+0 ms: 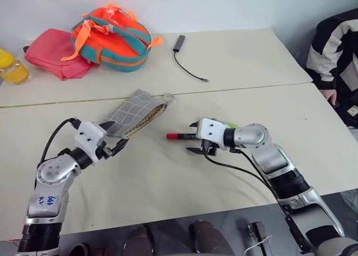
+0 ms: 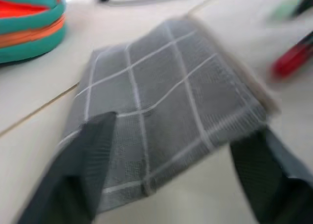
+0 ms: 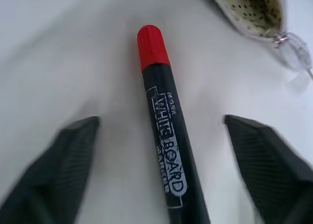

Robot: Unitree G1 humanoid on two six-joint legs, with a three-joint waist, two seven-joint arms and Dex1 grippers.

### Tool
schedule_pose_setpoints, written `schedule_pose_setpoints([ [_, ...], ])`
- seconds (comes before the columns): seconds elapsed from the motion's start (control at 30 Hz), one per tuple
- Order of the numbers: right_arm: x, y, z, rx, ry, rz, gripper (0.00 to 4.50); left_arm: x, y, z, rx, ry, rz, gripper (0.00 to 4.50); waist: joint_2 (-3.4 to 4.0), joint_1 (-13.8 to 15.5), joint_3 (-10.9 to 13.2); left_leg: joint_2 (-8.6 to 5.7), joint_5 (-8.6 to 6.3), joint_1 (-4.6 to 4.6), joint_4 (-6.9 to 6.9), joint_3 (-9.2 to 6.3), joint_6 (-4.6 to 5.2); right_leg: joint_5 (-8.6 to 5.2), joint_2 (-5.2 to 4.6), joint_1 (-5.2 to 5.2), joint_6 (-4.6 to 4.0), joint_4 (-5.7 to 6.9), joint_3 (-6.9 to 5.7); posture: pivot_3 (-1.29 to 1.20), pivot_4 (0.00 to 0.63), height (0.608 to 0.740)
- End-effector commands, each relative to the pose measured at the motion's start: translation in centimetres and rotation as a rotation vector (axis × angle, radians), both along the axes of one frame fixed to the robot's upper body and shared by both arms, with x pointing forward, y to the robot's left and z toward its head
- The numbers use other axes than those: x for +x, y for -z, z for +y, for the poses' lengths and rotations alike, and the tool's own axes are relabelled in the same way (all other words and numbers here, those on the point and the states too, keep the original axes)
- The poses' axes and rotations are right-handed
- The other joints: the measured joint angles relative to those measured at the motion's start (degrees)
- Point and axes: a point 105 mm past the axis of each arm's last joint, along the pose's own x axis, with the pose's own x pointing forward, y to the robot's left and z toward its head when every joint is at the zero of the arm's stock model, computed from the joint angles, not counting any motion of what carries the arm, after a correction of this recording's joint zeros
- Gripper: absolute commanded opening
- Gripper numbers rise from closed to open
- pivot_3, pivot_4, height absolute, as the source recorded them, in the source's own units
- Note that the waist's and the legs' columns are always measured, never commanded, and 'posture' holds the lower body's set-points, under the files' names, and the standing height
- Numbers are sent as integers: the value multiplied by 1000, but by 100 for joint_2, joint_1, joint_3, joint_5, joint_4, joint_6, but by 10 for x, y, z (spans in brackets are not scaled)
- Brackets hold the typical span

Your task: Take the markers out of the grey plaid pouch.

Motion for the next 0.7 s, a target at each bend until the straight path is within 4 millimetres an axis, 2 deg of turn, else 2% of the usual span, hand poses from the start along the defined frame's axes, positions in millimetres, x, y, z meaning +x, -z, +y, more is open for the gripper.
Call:
schedule_pose_setpoints([
  [0.03,-6,-33,4,189,-5,9,4500,-27,-15,-11,-109,130,28,3936,0,-7,0,2,-2,0,-1,-4,-2,0,1,0,0,-3,2,0,150,740],
  [0.2,-35,-44,9,357,-73,146,4500,-40,-19,0,-159,101,49,3936,0,6,0,6,-2,0,6,-7,-2,0,5,12,-1,-9,0,0,150,740],
  [0.37,-63,-24,-2,385,-76,209,4500,-33,-14,46,-153,-163,10,3936,-1,98,0,-11,-10,0,6,-9,12,0,-2,26,0,-36,0,0,150,740],
  [0.47,-77,0,-10,387,-50,253,4500,-35,-7,72,-164,-286,6,3936,-4,129,-2,-12,-12,0,9,-7,16,0,-2,27,-1,-48,10,0,150,740],
  [0.6,-77,13,-21,468,13,265,4500,-42,5,94,-182,-371,11,3936,-7,121,-3,-9,-12,1,4,-2,16,-1,0,23,-1,-51,14,0,150,740],
  [0.7,-77,25,-28,429,21,252,4500,-46,16,111,-215,-444,29,3936,-9,133,-4,-10,-12,3,12,2,16,-1,1,31,-2,-50,10,0,150,740],
])
